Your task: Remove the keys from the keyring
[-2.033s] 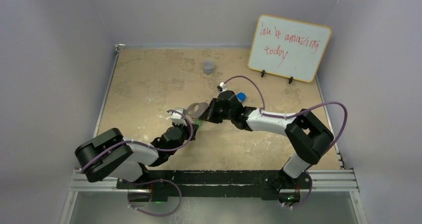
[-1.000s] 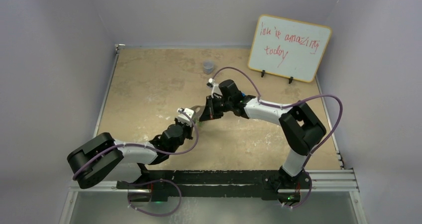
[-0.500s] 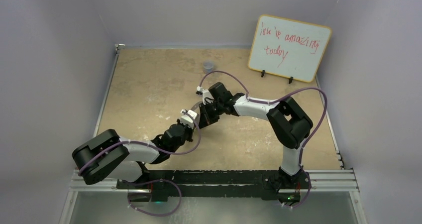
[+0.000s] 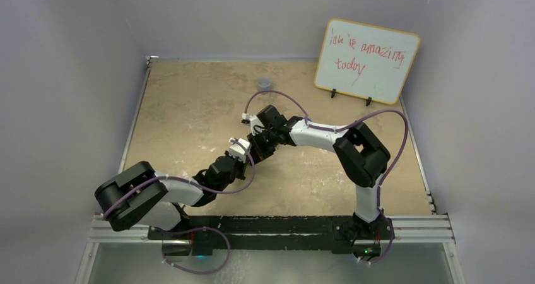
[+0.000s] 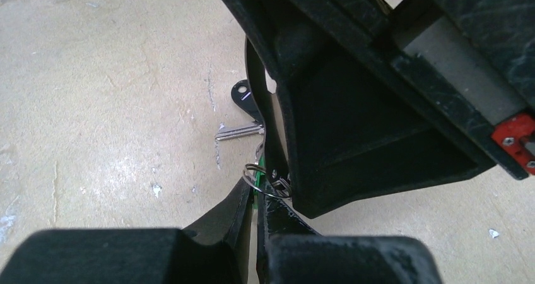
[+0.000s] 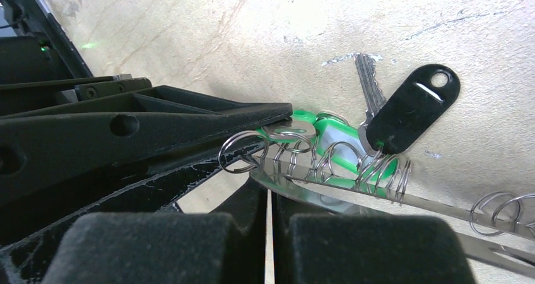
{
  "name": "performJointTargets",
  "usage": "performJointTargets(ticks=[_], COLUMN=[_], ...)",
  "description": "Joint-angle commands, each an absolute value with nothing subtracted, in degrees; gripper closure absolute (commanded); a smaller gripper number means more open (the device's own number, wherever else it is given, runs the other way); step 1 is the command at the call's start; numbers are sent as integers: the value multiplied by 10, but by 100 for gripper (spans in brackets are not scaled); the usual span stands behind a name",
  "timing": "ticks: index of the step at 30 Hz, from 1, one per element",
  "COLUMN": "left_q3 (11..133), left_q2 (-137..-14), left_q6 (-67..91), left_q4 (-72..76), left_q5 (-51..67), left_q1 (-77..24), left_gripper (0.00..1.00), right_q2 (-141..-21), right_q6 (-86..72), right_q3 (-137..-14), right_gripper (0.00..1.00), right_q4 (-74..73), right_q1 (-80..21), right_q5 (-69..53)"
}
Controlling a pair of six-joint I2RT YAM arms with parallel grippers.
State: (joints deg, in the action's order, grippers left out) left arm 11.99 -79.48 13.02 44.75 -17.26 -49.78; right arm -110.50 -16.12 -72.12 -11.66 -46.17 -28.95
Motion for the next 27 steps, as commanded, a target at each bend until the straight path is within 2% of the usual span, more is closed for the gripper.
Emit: performJointTargets(ticks=[1,5,13,20,27], left_q3=[132,137,121,121,130], left_q2=[-761,-755,-750,-756,-763], left_q6=[166,188,266,298,305], left_q4=[520,492,453,448,449], left_q5=[-131,-114,-102,-99,-94], left_q1=[-493,-490,-490,-490,-490], left_gripper=[100,100,100,100,100], right_q2=[-1109,-1083,-989,-886,-827], right_q6=[-134,-151,-225,-363,-457], right_q3=[-723,-697,-621,-460,-346], right_gripper=[100,100,76,62,57], right_q4=[-137,-101,22,198,352], right_q1=[-475,-457,-452,-453,-452], right_q5=[-266,-243,-190,-183,-149])
